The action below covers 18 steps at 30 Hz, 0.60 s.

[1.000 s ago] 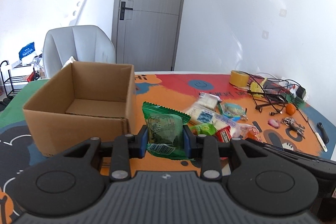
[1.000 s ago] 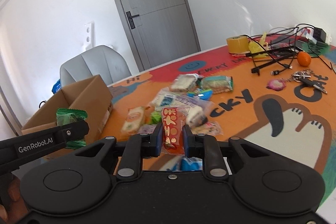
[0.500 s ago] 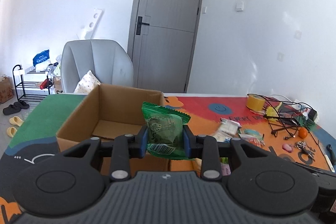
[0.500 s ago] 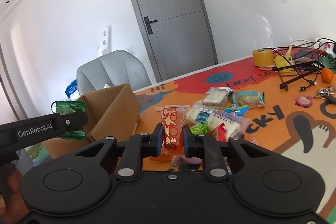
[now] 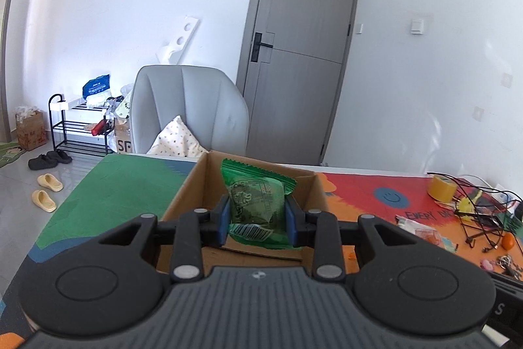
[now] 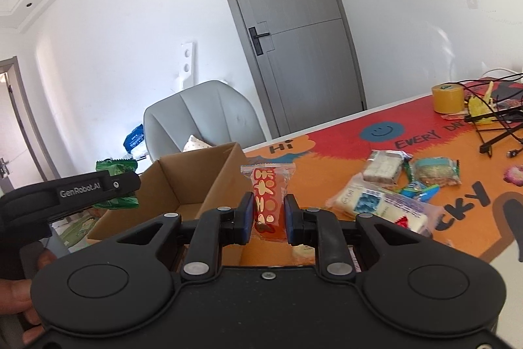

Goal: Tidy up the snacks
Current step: 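Carry both snacks over the cardboard box and open both tools to drop them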

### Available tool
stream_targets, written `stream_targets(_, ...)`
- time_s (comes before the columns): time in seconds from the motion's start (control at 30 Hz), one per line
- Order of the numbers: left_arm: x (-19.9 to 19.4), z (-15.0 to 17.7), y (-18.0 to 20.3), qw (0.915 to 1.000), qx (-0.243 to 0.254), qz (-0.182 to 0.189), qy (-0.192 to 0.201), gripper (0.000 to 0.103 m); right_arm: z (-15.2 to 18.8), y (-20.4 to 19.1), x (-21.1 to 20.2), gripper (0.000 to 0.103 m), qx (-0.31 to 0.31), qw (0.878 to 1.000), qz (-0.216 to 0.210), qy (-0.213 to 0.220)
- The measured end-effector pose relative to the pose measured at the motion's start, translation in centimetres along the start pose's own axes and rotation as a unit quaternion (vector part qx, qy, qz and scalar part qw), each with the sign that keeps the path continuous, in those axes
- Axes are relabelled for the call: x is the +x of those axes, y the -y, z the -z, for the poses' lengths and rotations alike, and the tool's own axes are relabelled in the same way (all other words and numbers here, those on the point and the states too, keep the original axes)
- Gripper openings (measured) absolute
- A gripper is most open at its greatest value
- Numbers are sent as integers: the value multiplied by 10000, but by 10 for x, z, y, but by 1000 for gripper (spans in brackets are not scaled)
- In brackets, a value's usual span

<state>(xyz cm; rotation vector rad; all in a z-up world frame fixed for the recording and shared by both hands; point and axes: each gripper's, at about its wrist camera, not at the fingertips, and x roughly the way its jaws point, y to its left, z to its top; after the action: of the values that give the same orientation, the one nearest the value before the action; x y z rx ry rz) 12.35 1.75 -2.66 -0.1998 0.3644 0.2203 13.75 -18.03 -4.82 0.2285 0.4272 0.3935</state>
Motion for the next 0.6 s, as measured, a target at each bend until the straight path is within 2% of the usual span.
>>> stream_targets(0.2,14,-1,-10,9997,-79,-166,-146,32,-4,-10,19,21,-22,9999,-115,-59)
stream_targets(0.4,28,-3,-22,9987,-243,-177,-401,33,-7,-21,39,21,6,9995,-259,-170)
stream_targets(0.57,21,-5,-29,9986,-367,-225,-305,41,-9,-29,47,21,20,9992,-362,-185)
stream_targets(0.6,18,-6,-28,9987,-352,-227,-285,46,-10,-32,48,21,1,9991,-385,-188)
